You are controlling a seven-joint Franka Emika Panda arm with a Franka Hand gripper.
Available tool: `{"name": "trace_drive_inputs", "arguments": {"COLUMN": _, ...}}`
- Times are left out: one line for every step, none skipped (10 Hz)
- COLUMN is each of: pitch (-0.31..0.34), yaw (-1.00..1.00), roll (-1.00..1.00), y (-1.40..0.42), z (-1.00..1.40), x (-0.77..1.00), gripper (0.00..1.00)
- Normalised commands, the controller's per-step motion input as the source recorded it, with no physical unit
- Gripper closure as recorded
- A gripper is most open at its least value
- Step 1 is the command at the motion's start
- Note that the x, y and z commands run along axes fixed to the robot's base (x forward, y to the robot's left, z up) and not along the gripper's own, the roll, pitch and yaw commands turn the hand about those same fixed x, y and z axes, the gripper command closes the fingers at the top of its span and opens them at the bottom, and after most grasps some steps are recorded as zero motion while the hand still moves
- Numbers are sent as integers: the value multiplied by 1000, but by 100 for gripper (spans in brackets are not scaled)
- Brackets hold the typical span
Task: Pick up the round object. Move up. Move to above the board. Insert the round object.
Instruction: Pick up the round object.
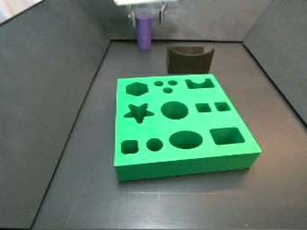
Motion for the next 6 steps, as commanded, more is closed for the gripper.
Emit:
{"name": "trace_drive_inputs", "arguments": {"pitch": -216, "yaw": 229, "roll": 89, "y": 263, "z": -694, "x": -74, "gripper": 0}}
{"name": "trace_drive_inputs", "arguments": {"pitch": 0, "yaw": 0, "roll": 0, "y": -29, "z": 0, "x": 0, "gripper": 0}}
{"name": "trace_drive_inputs", "arguments": {"pitch": 0, "yaw": 0, "roll": 39, "y": -209, "z": 0, "x": 0, "gripper": 0}}
{"name": "trace_drive_inputs", "arguments": {"pitch": 0, "yaw": 17, "roll": 84, "y": -286, "z": 0, "x": 0, "gripper": 0}}
{"name": "trace_drive_inputs", "arguments": {"pitch": 0, "yaw": 0, "roll": 0, "y": 0, "z": 0, "x": 0, "gripper": 100}}
{"name": "trace_drive_inputs", "arguments": {"pitch": 0, "yaw": 0, "roll": 0, "y": 0, "z": 0, "x": 0, "gripper": 100}}
